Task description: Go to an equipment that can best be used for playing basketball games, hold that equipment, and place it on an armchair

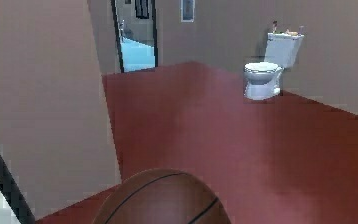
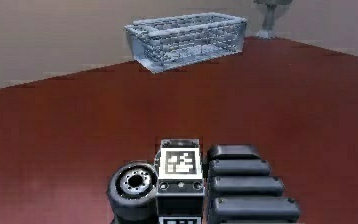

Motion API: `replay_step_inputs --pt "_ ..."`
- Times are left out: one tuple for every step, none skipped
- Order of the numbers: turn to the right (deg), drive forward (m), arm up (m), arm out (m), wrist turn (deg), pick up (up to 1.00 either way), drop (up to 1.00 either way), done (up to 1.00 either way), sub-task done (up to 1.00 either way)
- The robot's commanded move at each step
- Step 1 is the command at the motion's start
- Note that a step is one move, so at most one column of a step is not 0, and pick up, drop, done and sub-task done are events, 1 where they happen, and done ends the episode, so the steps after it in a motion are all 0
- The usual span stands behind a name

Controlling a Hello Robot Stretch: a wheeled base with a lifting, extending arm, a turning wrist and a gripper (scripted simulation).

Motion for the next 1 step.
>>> replay_step_inputs --pt "3.0 0.00 0.00 0.00 0.0 0.00 0.00 0.00 0.00"
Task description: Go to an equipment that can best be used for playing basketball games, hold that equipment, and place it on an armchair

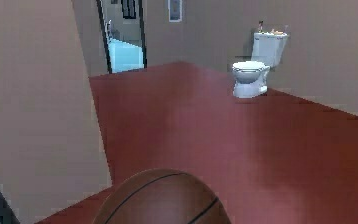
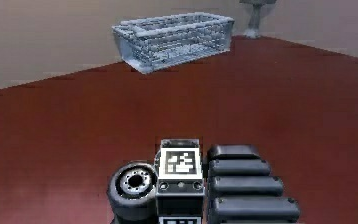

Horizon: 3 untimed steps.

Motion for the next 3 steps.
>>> replay_step_inputs --pt "0.0 1.00 0.00 0.00 0.0 0.00 0.00 0.00 0.00" --pt "3.0 0.00 0.00 0.00 0.0 0.00 0.00 0.00 0.00" --pt "0.0 0.50 0.00 0.00 0.0 0.00 0.00 0.00 0.00"
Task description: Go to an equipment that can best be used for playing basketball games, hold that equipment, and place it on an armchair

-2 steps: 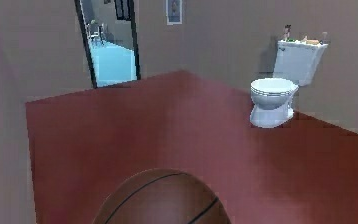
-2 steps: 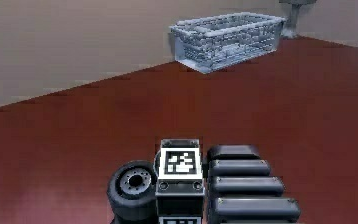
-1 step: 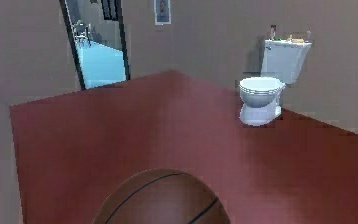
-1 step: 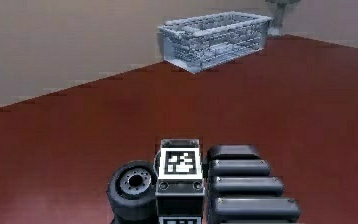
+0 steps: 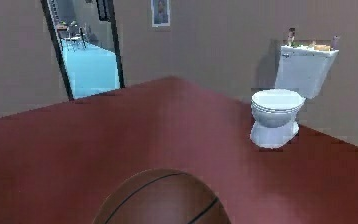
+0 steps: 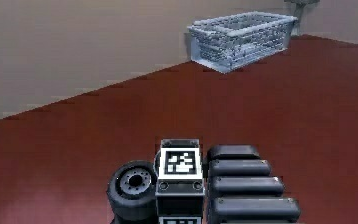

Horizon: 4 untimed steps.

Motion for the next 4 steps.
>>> replay_step_inputs --pt "-30.0 0.00 0.00 0.00 0.0 0.00 0.00 0.00 0.00" --pt "0.0 0.10 0.00 0.00 0.0 0.00 0.00 0.00 0.00" --pt "6.0 0.00 0.00 0.00 0.0 0.00 0.00 0.00 0.00" --pt "0.0 1.00 0.00 0.00 0.0 0.00 0.00 0.00 0.00"
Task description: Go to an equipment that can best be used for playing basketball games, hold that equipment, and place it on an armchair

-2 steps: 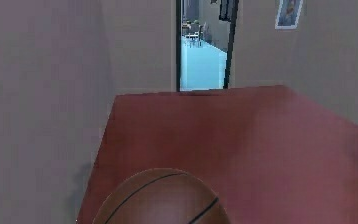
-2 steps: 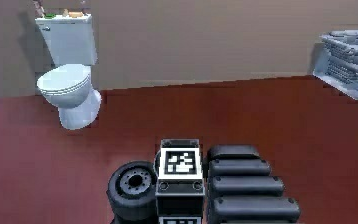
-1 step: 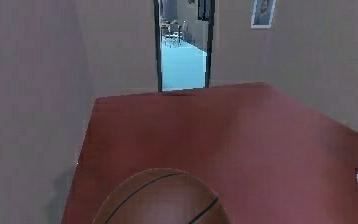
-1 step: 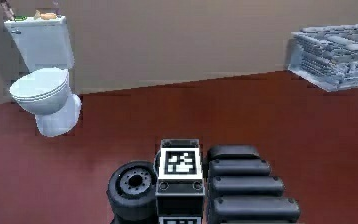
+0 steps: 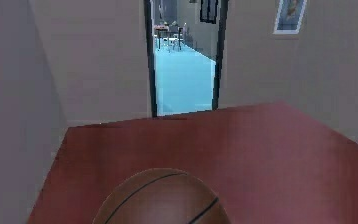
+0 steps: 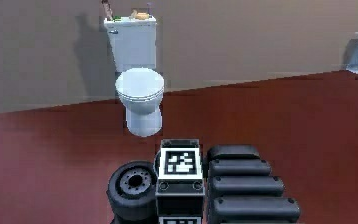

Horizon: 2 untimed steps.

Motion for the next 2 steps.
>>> replay_step_inputs --pt "0.0 1.00 0.00 0.00 0.0 0.00 0.00 0.00 0.00" --pt "0.0 1.00 0.00 0.00 0.0 0.00 0.00 0.00 0.00"
